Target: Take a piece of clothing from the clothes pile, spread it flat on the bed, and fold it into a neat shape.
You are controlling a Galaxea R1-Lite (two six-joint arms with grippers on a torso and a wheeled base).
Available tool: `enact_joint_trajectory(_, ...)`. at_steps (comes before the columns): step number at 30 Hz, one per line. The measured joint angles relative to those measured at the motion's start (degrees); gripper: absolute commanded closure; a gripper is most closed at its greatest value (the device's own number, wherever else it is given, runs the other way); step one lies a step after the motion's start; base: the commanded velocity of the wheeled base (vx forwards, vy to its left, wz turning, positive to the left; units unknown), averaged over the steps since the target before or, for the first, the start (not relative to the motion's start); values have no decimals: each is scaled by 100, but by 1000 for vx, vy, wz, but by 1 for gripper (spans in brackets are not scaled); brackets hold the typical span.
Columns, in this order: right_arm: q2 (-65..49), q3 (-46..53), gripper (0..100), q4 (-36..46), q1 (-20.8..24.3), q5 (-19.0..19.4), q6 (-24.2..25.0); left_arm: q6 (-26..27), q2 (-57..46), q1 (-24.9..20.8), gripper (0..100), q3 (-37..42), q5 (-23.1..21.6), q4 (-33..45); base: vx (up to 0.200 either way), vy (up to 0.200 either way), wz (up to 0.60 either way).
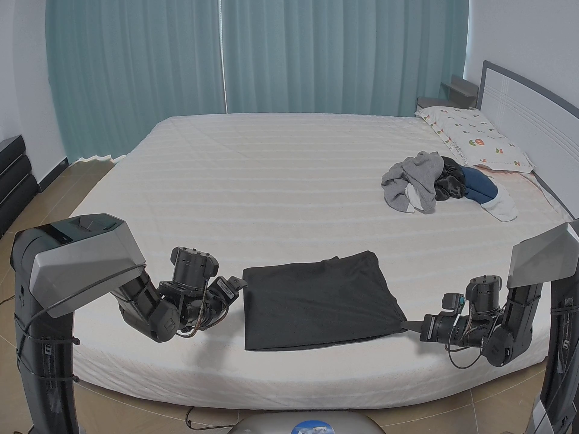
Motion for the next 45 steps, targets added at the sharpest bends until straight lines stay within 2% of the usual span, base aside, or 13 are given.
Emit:
enact_joint_trajectory(1,2,2,0,2,-7,0,-1,0,0,0,0,-1,0,0,0,0,0)
enact_joint_trajectory(14,-49,-193,0,16,6,5,60,-2,0,6,0,-6,-4,0,0,0,0)
enact_joint_trajectory(23,-59,-842,0,77,52,-52,780,0,-5,22,0,5,-50,0,200,0,0)
enact_joint_trajectory(27,11,-1296,0,286,74,-72,1053,0,-11,24,0,10,-66,0,0,0,0)
enact_joint_trajectory(33,247,-2033,0,523,91,-222,1614,-5,-16,24,0,7,-72,-2,0,0,0)
enact_joint_trajectory(40,549,-2938,0,1185,260,-469,1721,-7,-18,24,0,2,-72,0,0,0,0)
enact_joint_trajectory(45,802,-3329,0,1267,394,-767,1752,-7,-16,27,0,2,-63,-2,0,0,0)
